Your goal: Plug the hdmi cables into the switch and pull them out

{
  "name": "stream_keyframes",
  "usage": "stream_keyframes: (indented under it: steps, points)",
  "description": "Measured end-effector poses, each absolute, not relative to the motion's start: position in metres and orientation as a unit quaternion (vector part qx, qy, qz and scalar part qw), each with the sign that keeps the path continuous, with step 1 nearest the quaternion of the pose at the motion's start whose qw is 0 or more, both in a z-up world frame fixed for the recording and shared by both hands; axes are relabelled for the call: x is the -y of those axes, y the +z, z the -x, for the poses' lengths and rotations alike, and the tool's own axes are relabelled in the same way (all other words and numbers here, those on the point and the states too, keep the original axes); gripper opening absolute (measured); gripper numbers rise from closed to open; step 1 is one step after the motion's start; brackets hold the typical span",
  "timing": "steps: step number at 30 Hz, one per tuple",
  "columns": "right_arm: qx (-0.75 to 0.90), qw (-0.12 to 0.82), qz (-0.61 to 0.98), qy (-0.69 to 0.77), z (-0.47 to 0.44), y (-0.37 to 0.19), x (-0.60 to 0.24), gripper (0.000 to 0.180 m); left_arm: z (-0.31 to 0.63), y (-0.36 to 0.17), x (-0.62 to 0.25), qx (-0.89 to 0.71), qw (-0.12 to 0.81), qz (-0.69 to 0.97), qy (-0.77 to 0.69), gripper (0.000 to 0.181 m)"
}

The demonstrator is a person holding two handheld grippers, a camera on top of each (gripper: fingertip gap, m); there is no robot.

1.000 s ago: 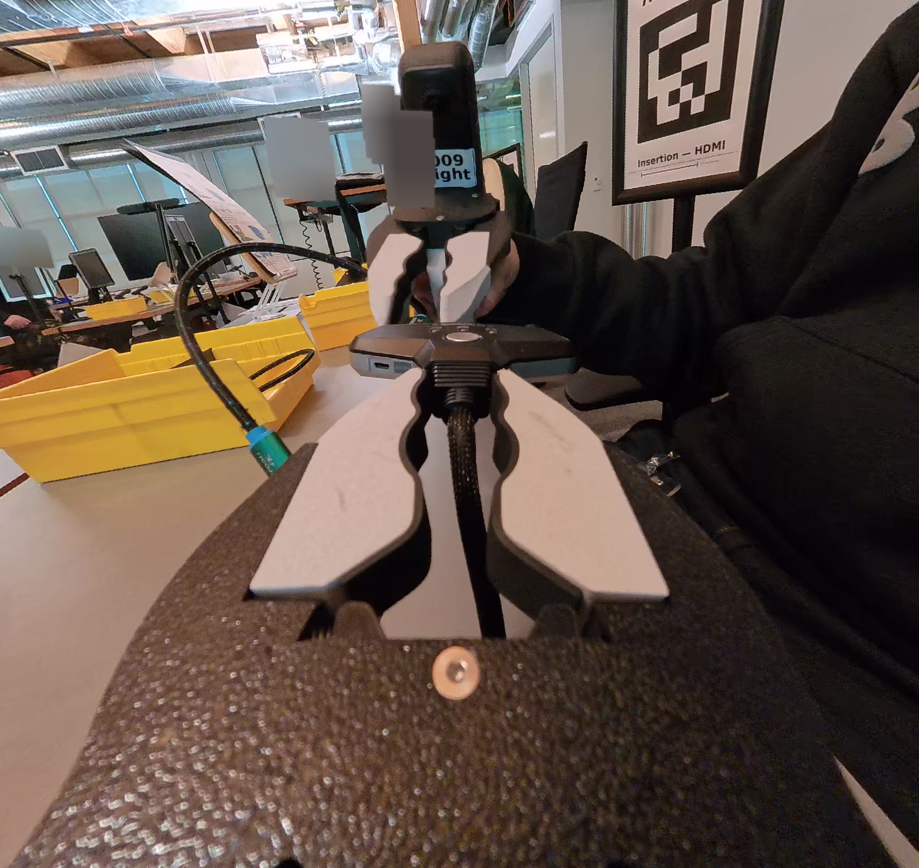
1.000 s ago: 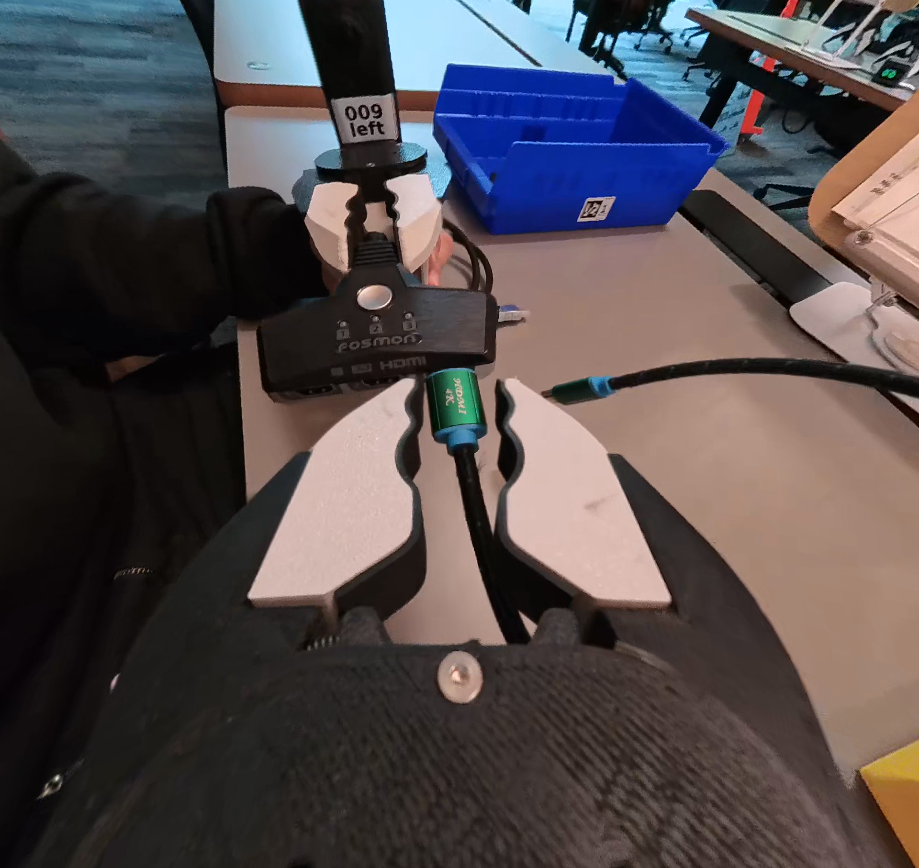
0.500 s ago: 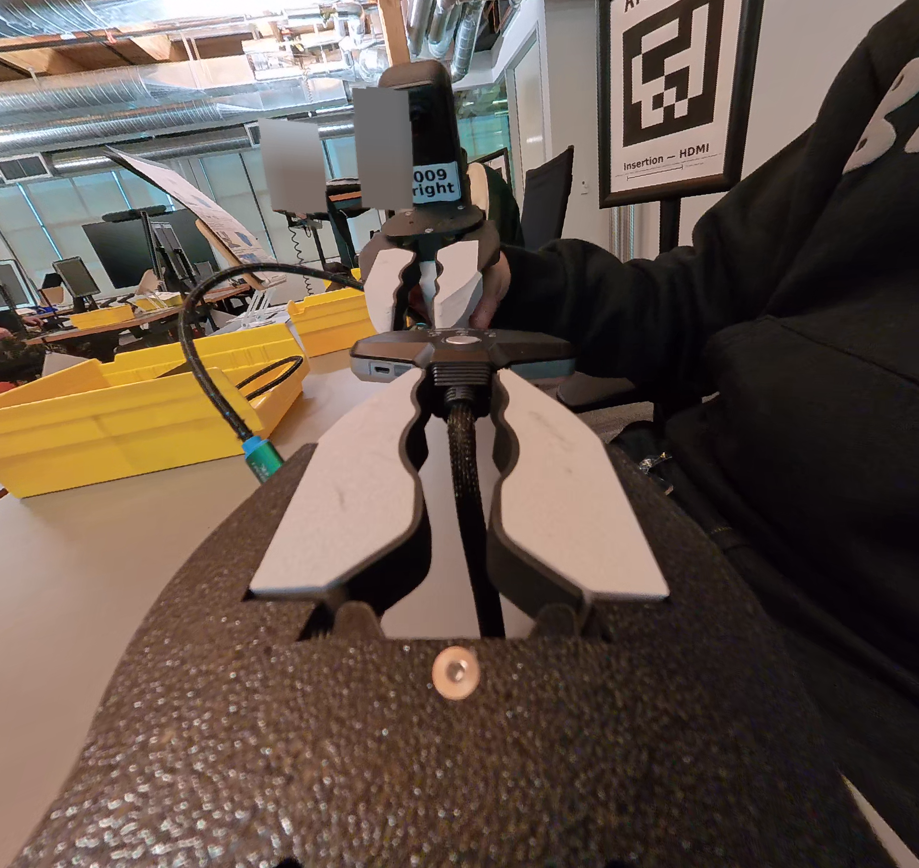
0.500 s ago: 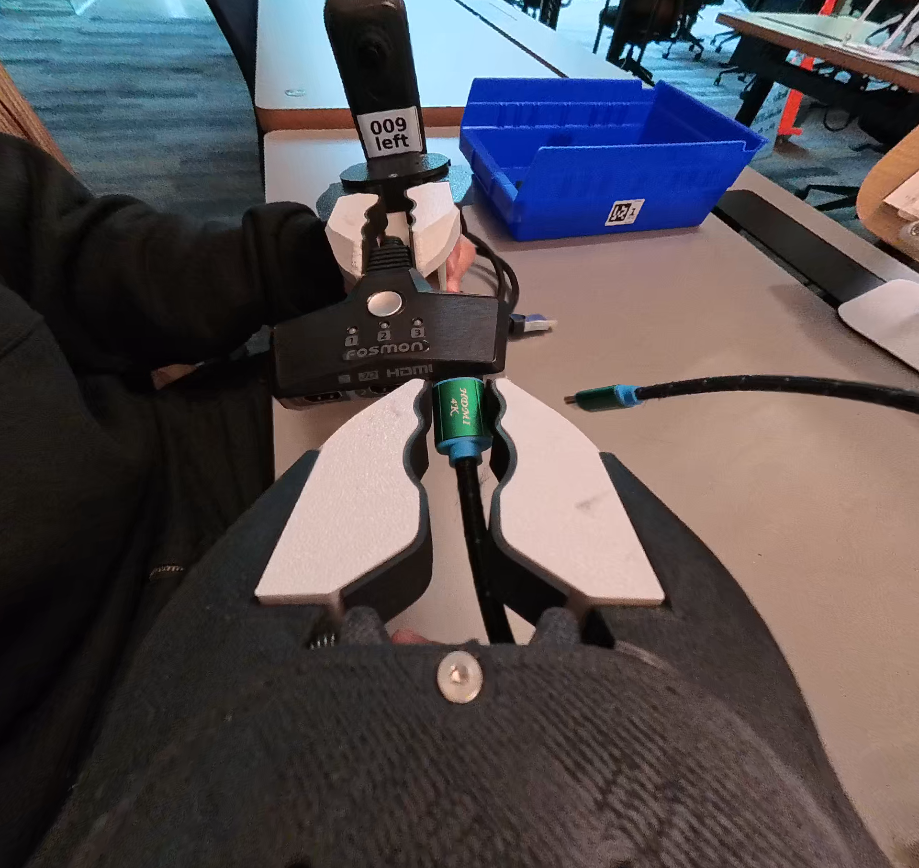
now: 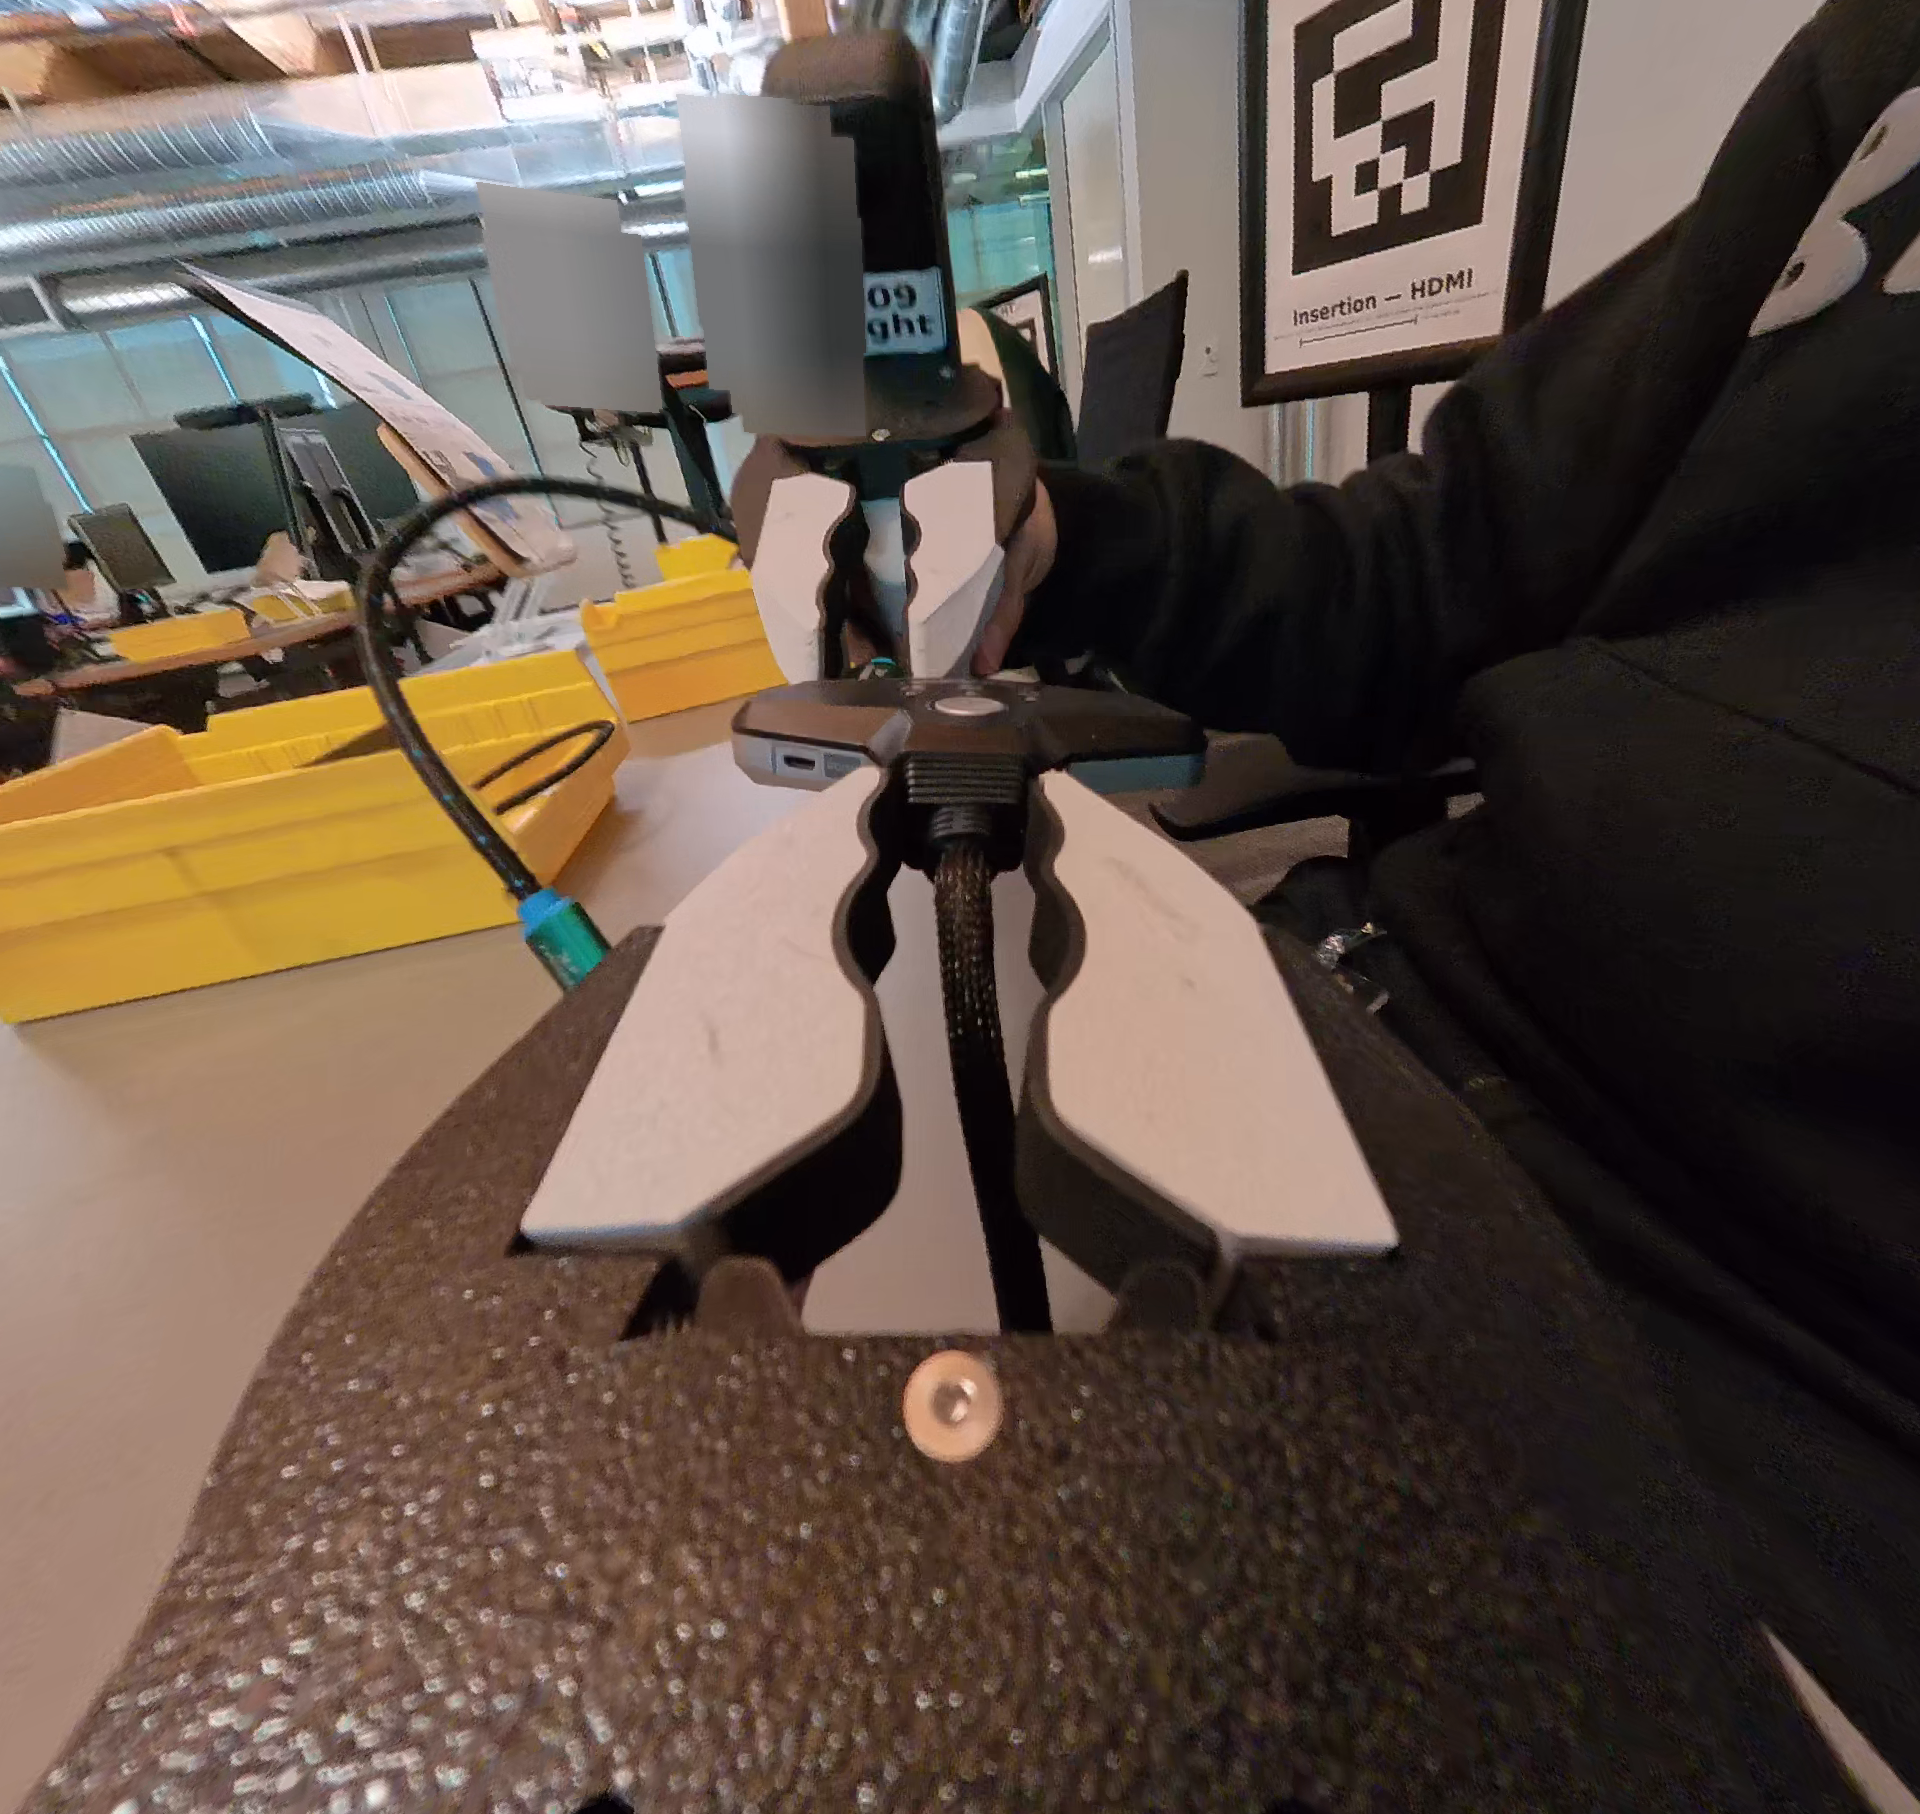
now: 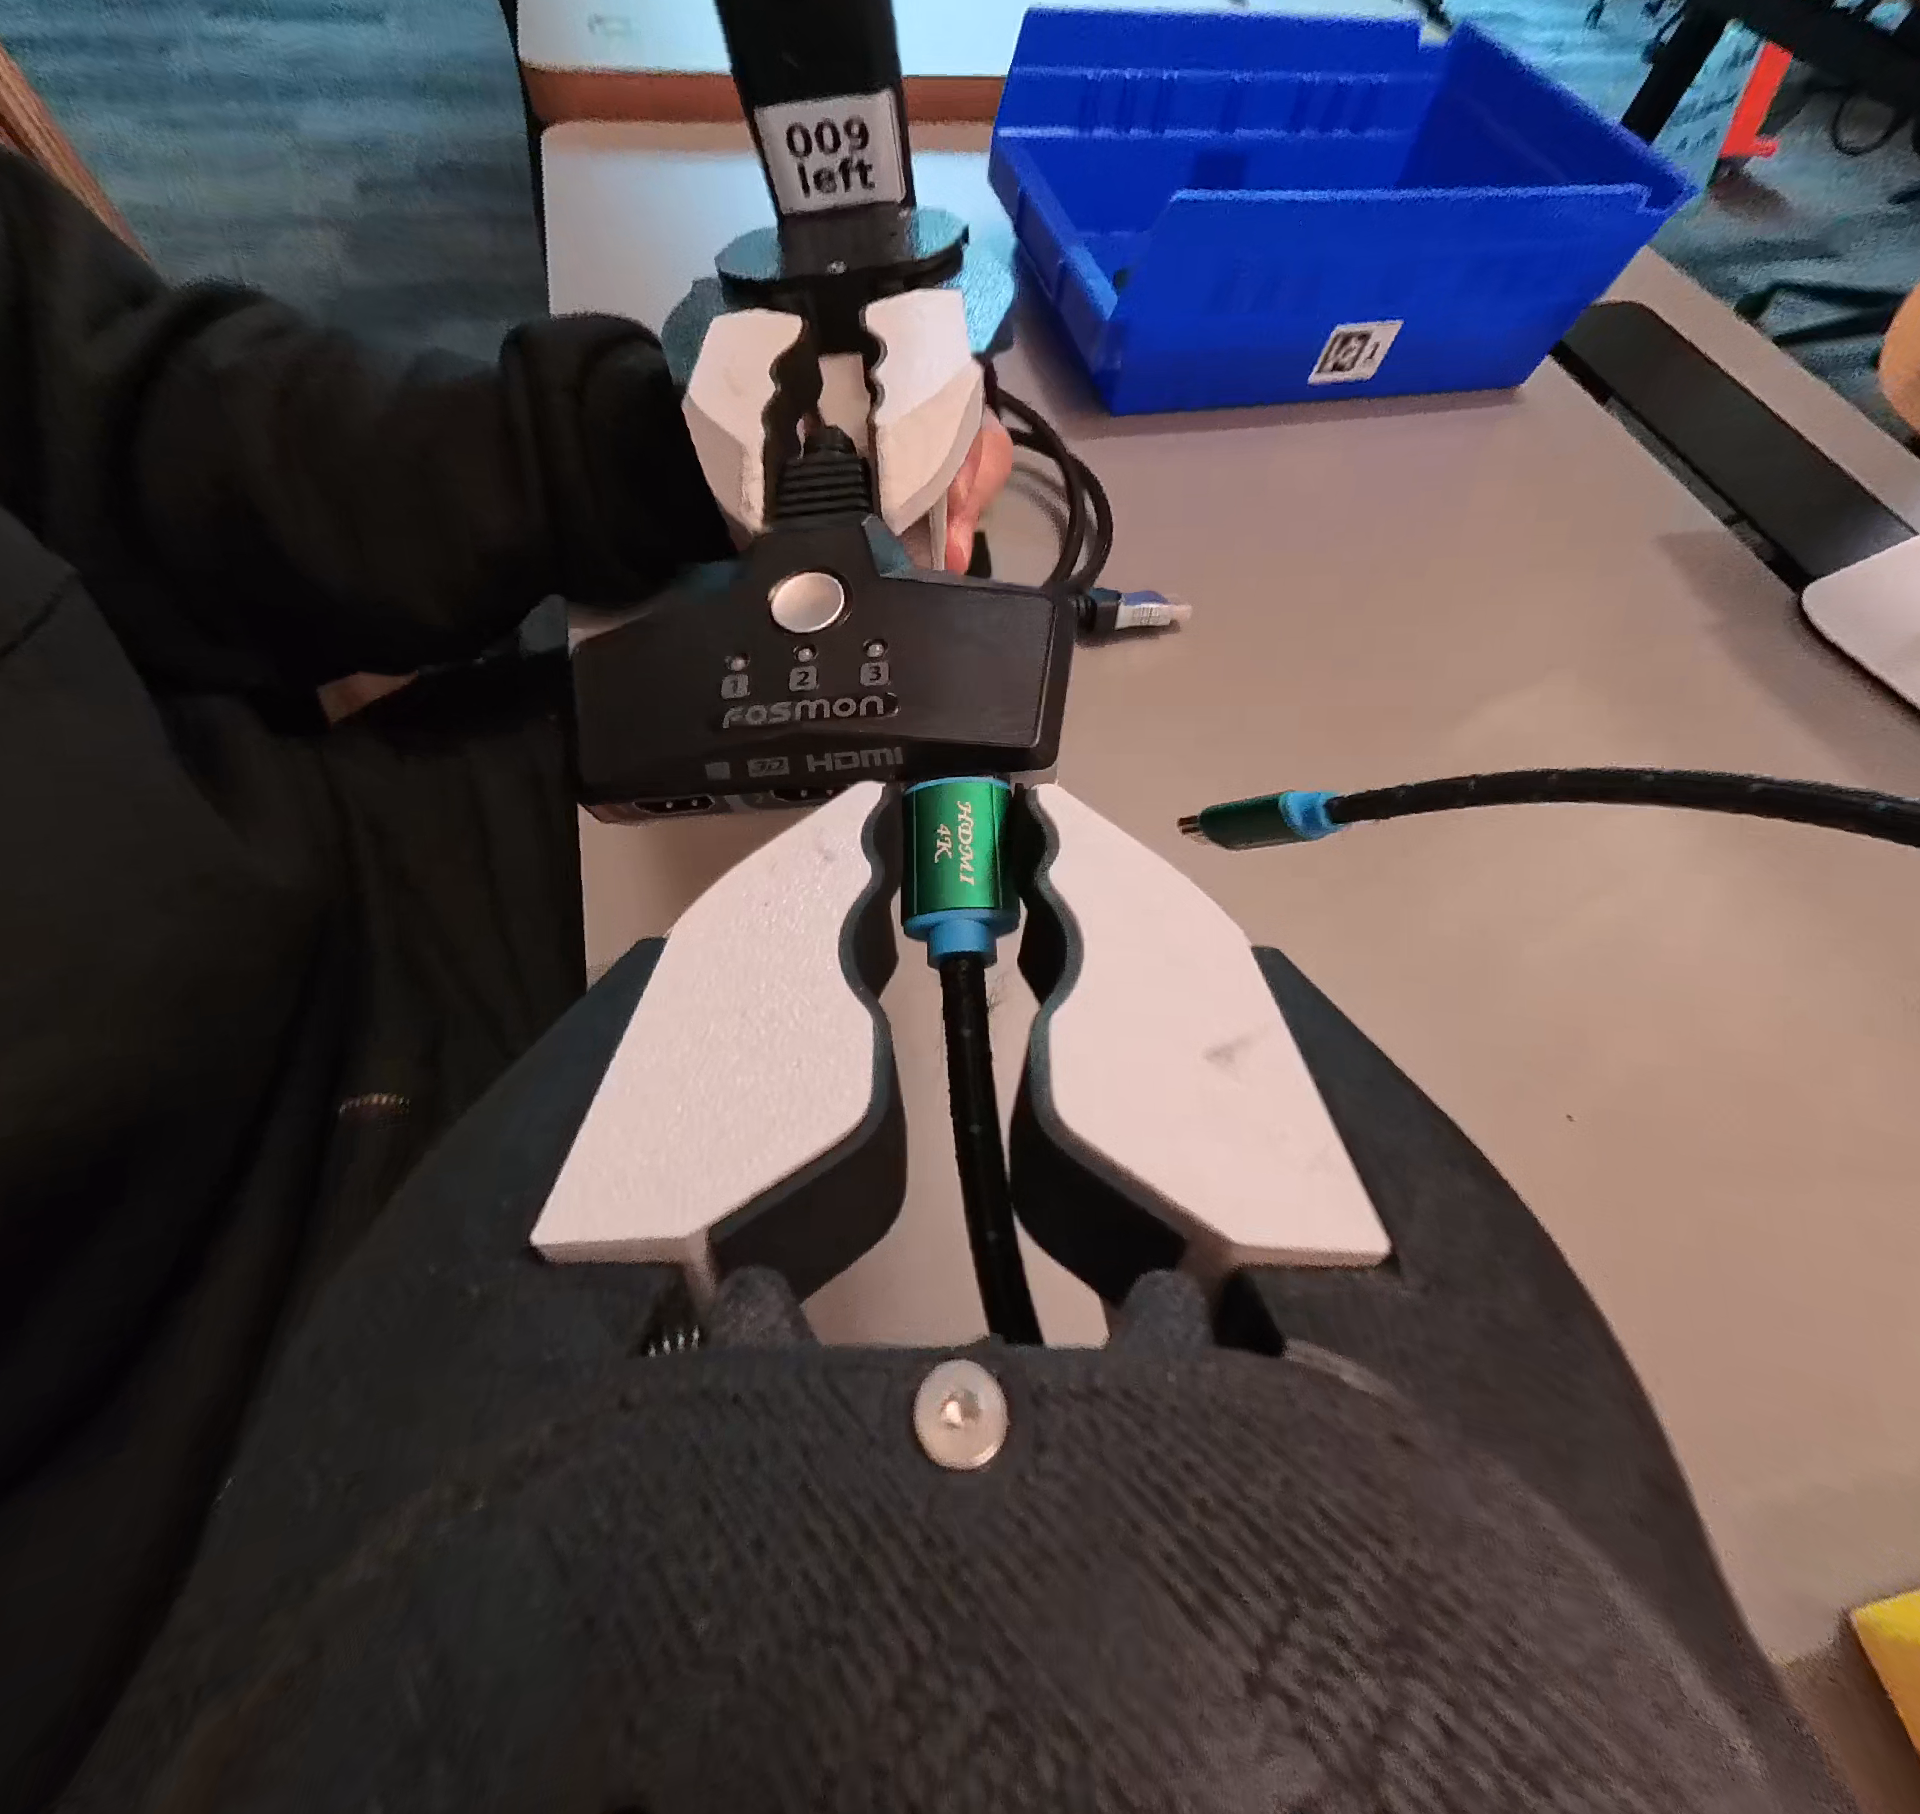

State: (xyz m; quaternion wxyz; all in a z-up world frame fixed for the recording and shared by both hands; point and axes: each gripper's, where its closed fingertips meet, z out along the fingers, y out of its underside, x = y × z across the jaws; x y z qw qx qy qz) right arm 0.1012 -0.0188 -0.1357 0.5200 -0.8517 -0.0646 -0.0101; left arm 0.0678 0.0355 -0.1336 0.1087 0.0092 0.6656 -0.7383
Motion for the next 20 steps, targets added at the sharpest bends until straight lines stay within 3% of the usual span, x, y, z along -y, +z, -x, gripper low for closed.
stream_keyframes:
  steps: [8, 11, 20]
  points:
    - [0.102, 0.41, 0.906, -0.032, -0.105, -0.139, 0.039, 0.017, -0.073, -0.146, -0.021, -0.707, 0.105, 0.009, -0.699, 0.023]
    - [0.107, 0.379, 0.919, -0.029, -0.107, -0.14, 0.043, 0.025, -0.076, -0.149, -0.018, -0.72, 0.11, 0.014, -0.685, 0.023]
    - [0.109, 0.359, 0.926, -0.037, -0.117, -0.137, 0.048, 0.021, -0.084, -0.151, -0.015, -0.73, 0.136, 0.032, -0.668, 0.023]
